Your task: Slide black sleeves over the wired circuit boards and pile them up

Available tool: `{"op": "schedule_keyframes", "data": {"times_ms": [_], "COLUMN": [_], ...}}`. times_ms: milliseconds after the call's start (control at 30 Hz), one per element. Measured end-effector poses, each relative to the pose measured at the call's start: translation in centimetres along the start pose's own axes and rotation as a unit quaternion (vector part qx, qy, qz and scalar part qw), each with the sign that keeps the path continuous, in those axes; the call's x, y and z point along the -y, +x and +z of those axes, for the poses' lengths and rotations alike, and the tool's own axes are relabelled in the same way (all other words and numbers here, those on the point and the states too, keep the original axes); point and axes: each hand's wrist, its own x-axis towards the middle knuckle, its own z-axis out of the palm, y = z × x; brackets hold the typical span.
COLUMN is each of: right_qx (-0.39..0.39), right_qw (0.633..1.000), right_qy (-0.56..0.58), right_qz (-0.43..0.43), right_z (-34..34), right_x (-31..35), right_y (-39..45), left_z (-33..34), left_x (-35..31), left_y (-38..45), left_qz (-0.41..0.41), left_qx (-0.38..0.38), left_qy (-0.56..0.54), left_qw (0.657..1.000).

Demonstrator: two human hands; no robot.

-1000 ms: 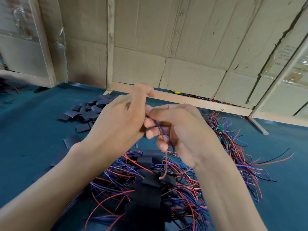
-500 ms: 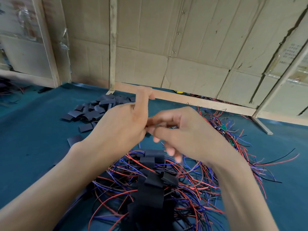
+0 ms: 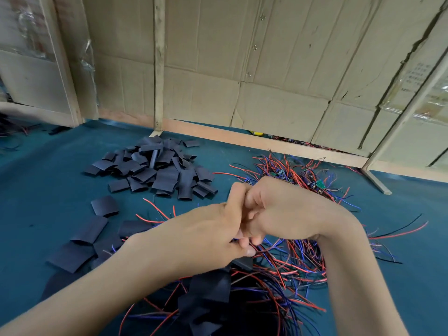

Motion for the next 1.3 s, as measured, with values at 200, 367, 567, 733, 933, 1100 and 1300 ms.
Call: {"op": "schedule_keyframes", "data": {"times_ms": [200,367,567,733,933,1100,1300], "right_qx": [-0.007,-0.078,-0.517,-0.363,-0.322,-0.254,-0.109], "right_qw": [0.995,0.997,0.833,0.868,0.895,0.926,0.943], "right_qy": [0.101,-0.002,0.067,0.094,0.012,-0.043,-0.028], "right_qz": [-0.015,0.027,0.184,0.326,0.308,0.277,0.314], "right_z": [0.3,-2.2,-5.8,-4.5,-5.5,-5.1,-4.3], "right_x": [-0.8,-3.5,-13.3,-17.5,-17.0,-15.7,-14.6], "right_y": [1.2,0.3,-3.2,-3.4,-2.2,-1.6,-1.1], "left_z": [0.3,-0.9,-7.4,-9.6,-9.8,-10.1,-10.5], "left_x": [0.6,0.8,4.6,11.7,13.0,11.9,9.7], "left_y": [0.6,0.2,0.2,-2.2,-3.0,-2.4,-1.0], "left_qz": [0.021,-0.046,-0.138,-0.489,-0.509,-0.463,-0.340], "left_qx": [-0.052,-0.017,-0.140,0.082,0.086,0.058,-0.082], "left_qy": [0.028,0.028,0.088,0.321,0.175,0.232,0.208], "left_qw": [0.998,0.998,0.977,0.807,0.838,0.853,0.914]}}
